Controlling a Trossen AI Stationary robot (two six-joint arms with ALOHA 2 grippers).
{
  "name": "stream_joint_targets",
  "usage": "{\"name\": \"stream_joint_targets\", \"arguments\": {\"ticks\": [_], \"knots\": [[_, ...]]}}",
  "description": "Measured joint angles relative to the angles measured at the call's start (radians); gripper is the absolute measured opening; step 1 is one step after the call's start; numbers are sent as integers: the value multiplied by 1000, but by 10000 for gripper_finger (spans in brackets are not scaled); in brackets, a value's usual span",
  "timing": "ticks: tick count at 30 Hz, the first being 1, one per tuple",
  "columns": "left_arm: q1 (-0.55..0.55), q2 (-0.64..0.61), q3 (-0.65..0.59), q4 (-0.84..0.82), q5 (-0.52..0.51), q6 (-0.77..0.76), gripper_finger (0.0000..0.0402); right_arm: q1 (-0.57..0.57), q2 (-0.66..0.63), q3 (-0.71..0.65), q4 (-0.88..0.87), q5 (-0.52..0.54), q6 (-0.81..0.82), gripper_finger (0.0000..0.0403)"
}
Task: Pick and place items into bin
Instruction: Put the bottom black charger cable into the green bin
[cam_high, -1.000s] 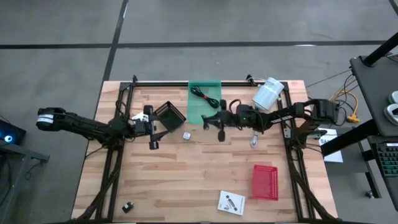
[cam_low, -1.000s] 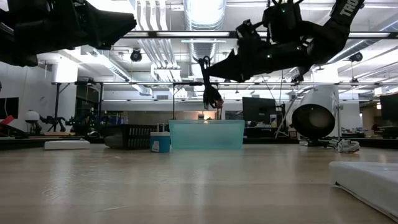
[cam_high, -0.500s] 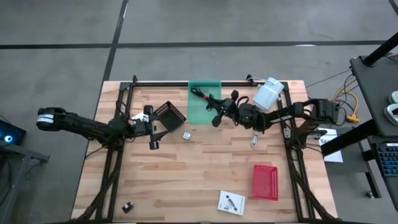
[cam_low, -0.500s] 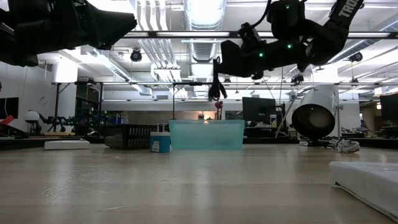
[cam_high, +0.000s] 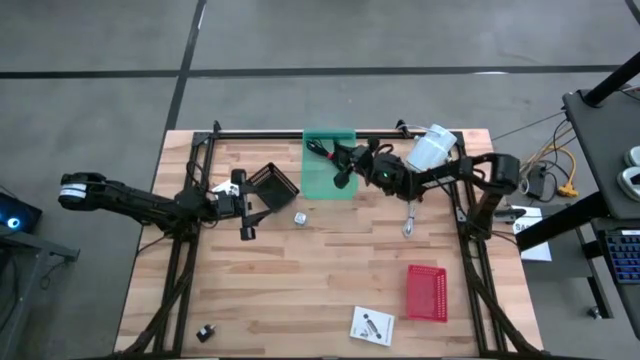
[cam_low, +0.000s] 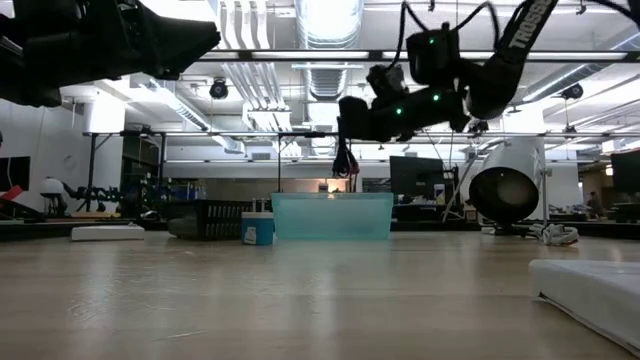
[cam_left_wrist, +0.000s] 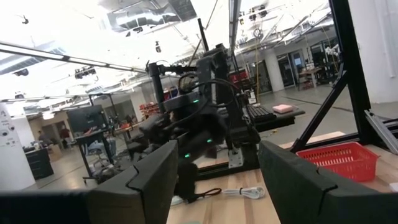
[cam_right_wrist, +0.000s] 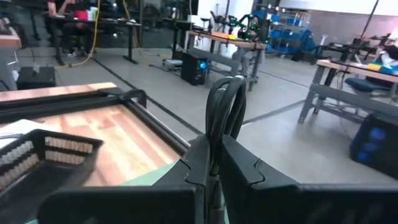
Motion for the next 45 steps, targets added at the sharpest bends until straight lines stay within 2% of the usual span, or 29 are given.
{"name": "stream_joint_targets", "arguments": {"ticks": [6,13,23,26,33,45], "knots": [[0,-3,0,0,0,0,208,-118,41,45,-28,-175,65,13],[0,-2,0,-1,0,0,208,-232,63,184,-321,-364,130,13],[0,-6,0,0,0,0,208,-263,94,452,-842,-380,55,13],[0,-6,0,0,0,0,208,-262,94,500,-939,-381,47,13],[0,-5,0,0,0,0,208,-267,94,544,-997,-436,33,13],[0,-6,0,-1,0,0,208,-267,94,548,-1001,-440,29,18]]}}
